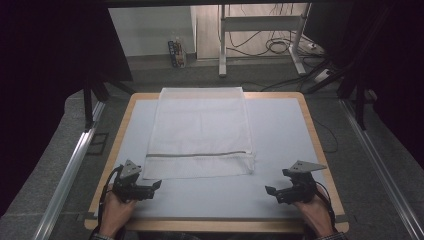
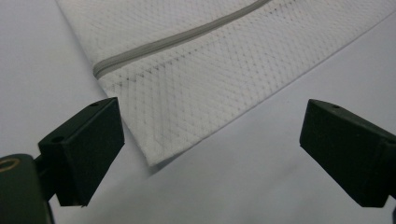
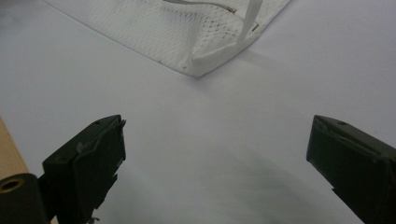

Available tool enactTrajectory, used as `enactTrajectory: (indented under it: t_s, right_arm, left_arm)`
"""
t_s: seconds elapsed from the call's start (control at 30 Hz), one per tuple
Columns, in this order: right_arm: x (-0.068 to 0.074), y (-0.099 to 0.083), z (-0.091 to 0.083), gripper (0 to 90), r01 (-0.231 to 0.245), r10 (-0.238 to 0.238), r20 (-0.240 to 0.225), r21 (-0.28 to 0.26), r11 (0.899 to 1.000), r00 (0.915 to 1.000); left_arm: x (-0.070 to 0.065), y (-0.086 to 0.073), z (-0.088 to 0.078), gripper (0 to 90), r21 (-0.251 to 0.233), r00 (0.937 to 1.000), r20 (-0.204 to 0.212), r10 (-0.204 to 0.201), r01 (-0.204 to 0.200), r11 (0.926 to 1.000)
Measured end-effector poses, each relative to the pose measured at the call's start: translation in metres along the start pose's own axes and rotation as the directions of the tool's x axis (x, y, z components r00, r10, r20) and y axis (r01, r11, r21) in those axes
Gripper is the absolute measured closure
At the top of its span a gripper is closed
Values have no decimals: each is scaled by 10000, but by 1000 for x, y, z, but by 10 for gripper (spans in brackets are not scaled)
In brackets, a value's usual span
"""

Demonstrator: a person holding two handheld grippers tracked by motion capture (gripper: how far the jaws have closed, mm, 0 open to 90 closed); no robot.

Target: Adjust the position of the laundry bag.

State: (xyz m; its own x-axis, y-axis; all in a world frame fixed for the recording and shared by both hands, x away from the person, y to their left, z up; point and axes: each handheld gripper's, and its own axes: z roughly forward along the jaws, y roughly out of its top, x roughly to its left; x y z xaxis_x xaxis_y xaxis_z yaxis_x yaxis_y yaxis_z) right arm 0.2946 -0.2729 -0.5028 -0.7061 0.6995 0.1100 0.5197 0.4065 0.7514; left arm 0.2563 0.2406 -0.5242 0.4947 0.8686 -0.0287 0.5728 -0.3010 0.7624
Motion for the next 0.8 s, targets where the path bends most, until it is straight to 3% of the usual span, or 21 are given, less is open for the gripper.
enactTrajectory:
  t_s: [0.3,0.53,0.8]
  right_arm:
    - [0,0,1,26,131,-130,83,-141,9998,9999]
    - [1,1,2,27,126,-126,59,53,9999,9999]
    - [2,2,6,28,364,-371,270,267,9990,9989]
  left_arm:
    - [1,1,0,94,43,10000,57,-8,7,10000]
    - [1,2,4,88,374,9991,390,-142,128,9992]
    - [3,1,4,77,235,9986,500,-186,175,9996]
